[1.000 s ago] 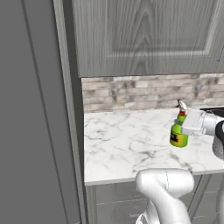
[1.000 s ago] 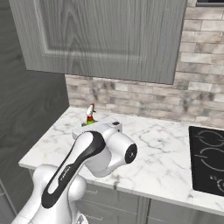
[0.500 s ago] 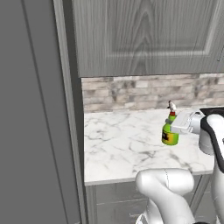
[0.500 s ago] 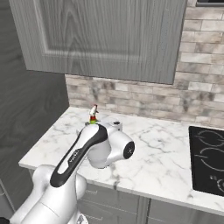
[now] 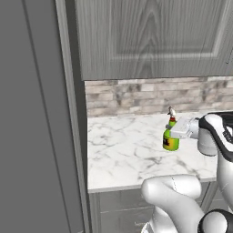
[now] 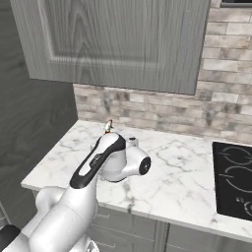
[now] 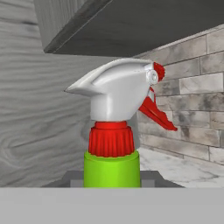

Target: Move the cutting board and knife to the sink. Then move spray from the cabinet to the counter.

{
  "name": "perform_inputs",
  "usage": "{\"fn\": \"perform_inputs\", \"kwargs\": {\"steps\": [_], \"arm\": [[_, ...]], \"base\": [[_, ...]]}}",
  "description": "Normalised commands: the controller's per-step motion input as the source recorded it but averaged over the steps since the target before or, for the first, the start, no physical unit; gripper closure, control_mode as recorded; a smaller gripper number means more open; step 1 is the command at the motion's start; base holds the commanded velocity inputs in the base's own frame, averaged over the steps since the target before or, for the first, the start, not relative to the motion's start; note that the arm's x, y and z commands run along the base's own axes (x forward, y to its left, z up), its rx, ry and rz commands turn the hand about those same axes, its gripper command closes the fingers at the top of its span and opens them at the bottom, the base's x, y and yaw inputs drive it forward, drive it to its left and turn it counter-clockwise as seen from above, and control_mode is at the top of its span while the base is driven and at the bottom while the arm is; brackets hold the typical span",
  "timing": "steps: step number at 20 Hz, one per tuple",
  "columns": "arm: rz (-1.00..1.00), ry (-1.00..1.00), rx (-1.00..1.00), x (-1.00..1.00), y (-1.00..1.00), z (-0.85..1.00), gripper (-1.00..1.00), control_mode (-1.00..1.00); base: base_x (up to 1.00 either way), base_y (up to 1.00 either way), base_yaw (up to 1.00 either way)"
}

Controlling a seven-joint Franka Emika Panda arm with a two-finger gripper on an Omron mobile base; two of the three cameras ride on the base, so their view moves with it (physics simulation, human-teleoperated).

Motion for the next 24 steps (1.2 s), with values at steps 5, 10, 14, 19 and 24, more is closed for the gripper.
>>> {"fn": "perform_inputs", "kwargs": {"steps": [5,10,14,19,24], "arm": [[0.0,0.01,0.0,0.17,0.0,-0.26,1.0,-1.0],[0.0,0.02,0.0,0.1,0.0,-0.23,1.0,-1.0],[0.0,0.02,0.0,0.09,0.0,-0.23,1.0,-1.0],[0.0,0.01,0.0,0.13,0.0,-0.24,1.0,-1.0],[0.0,0.0,0.0,0.14,0.0,-0.26,1.0,-1.0]], "base": [[0.0,0.0,0.0],[0.0,0.0,0.0],[0.0,0.0,0.0],[0.0,0.0,0.0],[0.0,0.0,0.0]]}}
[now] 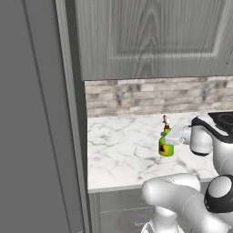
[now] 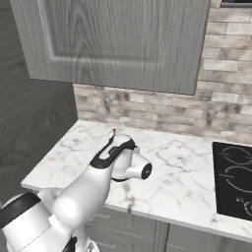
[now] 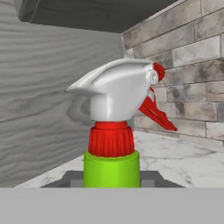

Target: Move the cutting board and knife to the sink. Then move spray from the cabinet to the counter.

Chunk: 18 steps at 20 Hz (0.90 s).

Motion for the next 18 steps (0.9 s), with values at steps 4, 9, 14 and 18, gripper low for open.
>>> {"fn": "perform_inputs", "kwargs": {"steps": [4,9,14,18], "arm": [[0.0,0.0,0.0,0.17,0.0,-0.22,1.0,-1.0],[0.0,0.0,0.0,0.24,0.0,-0.29,1.0,-1.0],[0.0,0.0,0.0,0.26,0.0,-0.29,1.0,-1.0],[0.0,0.0,0.0,0.18,0.0,-0.23,1.0,-1.0]], "base": [[0.0,0.0,0.0],[0.0,0.0,0.0],[0.0,0.0,0.0],[0.0,0.0,0.0]]}}
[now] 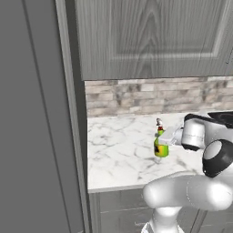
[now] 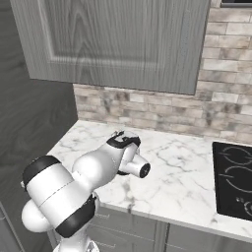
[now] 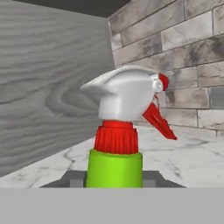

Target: Move the cutting board and knife to the sink. Then move spray from the cabinet to the counter.

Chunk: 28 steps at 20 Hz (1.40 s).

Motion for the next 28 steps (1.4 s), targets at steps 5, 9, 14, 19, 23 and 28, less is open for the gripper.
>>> {"fn": "perform_inputs", "kwargs": {"steps": [5,9,14,19,23,28], "arm": [[0.0,0.0,0.0,0.15,0.0,-0.22,1.0,-1.0],[0.0,0.0,0.0,0.03,-0.01,-0.2,1.0,-1.0],[0.0,0.0,0.0,0.0,-0.05,-0.19,1.0,-1.0],[0.0,0.0,0.0,-0.08,-0.01,-0.15,1.0,-1.0],[0.0,0.0,0.0,-0.09,0.0,-0.18,1.0,-1.0],[0.0,-0.04,0.0,-0.18,0.0,-0.19,1.0,-1.0]], "base": [[0.0,0.0,0.0],[0.0,0.0,0.0],[0.0,0.0,0.0],[0.0,0.0,0.0],[0.0,0.0,0.0],[0.0,0.0,0.0]]}}
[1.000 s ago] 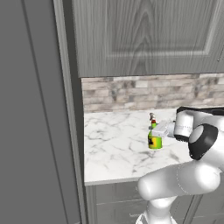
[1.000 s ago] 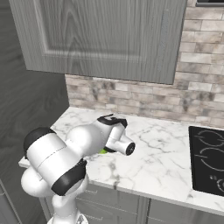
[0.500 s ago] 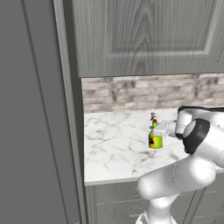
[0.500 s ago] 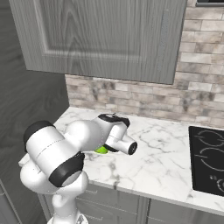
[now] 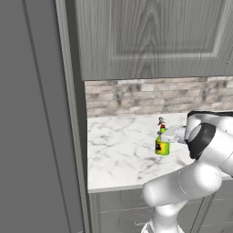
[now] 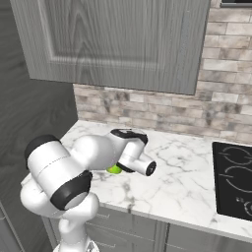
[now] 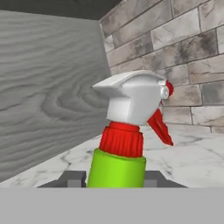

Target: Move the cutting board and knife to the sink. Then move spray from the cabinet to the counter.

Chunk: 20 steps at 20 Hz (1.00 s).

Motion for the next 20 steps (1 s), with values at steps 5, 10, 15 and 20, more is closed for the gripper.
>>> {"fn": "perform_inputs", "kwargs": {"steps": [5,10,15,20], "arm": [[0.0,-0.13,-0.01,-0.3,0.04,-0.21,1.0,-1.0],[0.0,-0.12,-0.07,-0.1,0.3,-0.21,1.0,-1.0],[0.0,-0.1,-0.07,-0.03,0.2,-0.16,1.0,-1.0],[0.0,-0.08,0.0,-0.19,-0.11,-0.13,1.0,-1.0]], "base": [[0.0,0.0,0.0],[0.0,0.0,0.0],[0.0,0.0,0.0],[0.0,0.0,0.0]]}}
